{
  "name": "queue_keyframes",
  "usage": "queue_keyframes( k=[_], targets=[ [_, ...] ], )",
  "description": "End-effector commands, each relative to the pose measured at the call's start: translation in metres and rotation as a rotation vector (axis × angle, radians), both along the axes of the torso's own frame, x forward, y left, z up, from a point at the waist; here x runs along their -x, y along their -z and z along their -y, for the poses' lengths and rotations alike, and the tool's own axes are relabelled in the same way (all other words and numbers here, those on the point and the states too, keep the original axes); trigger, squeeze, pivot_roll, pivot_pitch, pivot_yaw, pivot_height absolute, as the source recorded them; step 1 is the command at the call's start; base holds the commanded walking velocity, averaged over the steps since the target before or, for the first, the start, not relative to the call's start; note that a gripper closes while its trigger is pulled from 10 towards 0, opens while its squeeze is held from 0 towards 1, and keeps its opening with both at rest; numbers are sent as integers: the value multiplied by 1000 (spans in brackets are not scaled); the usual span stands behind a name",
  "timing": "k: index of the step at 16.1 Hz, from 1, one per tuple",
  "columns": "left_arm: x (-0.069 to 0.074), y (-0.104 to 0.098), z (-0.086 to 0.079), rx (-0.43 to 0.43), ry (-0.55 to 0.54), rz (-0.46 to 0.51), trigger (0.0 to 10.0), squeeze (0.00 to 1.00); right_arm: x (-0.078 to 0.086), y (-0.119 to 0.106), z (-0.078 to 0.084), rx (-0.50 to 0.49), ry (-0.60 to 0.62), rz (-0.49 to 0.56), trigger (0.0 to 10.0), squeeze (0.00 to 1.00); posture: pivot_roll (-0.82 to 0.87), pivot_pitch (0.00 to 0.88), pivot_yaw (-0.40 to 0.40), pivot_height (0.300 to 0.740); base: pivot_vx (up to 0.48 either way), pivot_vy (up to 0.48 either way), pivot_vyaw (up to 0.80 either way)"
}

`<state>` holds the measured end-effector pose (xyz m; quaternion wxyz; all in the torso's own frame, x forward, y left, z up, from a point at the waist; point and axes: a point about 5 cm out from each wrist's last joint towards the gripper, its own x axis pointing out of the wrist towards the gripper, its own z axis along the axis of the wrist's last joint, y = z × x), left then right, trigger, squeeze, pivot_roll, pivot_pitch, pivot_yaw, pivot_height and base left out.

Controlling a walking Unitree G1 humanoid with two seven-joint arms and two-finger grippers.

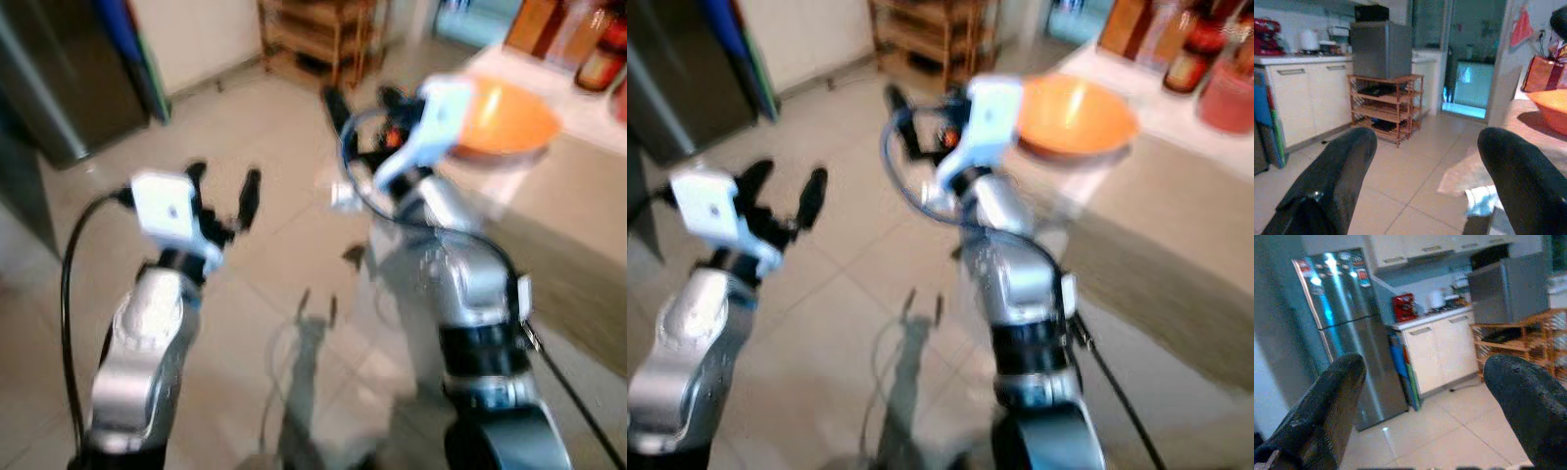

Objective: Setting the table

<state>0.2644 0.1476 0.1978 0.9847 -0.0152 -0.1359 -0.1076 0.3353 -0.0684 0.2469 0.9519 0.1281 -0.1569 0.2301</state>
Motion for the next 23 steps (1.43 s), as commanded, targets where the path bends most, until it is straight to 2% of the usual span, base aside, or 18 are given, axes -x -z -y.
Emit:
queue_keyframes(
  k=[1, 3, 7, 10, 11, 13, 15, 16, 17, 20, 23],
  targets=[
    [-1, -7, 10, -2, 44, 25, 10000, 0, -4, 0, 16, -5, 61, -13, 10000, 0, -54, 96, 8, 740, 480, 0, -800],
    [-2, -10, 10, -3, 45, 33, 10000, 0, -7, 0, 27, 21, 138, -24, 10000, 0, -57, 94, 8, 740, 448, 0, -800],
    [-1, -16, 13, 21, 85, 63, 10000, 0, -10, -8, 38, 47, 199, -4, 10000, 0, -62, 93, 10, 740, 263, 0, -800],
    [-1, -19, 14, 18, 84, 57, 10000, 0, -12, -7, 52, 142, 290, -33, 10000, 0, -66, 101, 9, 740, 0, 0, 0],
    [-2, -19, 13, 18, 79, 56, 10000, 0, -13, -6, 54, 142, 301, -43, 10000, 0, -66, 102, 9, 740, 0, 0, 0],
    [-1, -20, 7, 9, 52, 56, 10000, 0, -17, -1, 63, 196, 359, -119, 10000, 0, -67, 105, 7, 740, 0, 0, 0],
    [-1, -20, 6, -3, 52, 54, 10000, 0, -19, 2, 59, 182, 320, -191, 10000, 0, -66, 104, 4, 740, 0, 0, 0],
    [0, -20, 7, -14, 50, 55, 10000, 0, -22, 8, 59, 193, 330, -307, 10000, 0, -64, 108, 0, 740, 0, 0, 0],
    [0, -20, 8, -15, 50, 55, 10000, 0, -23, 10, 64, 174, 353, -352, 10000, 0, -62, 110, -3, 740, 0, 0, 0],
    [3, -18, 9, -14, 58, 48, 10000, 0, -22, 4, 85, 196, 457, -394, 10000, 0, -69, 117, -4, 740, 0, 0, 0],
    [4, -15, 12, -13, 69, 37, 10000, 0, -18, 3, 93, 224, 503, -451, 10000, 0, -76, 126, -2, 740, 0, 0, 0]
  ],
)
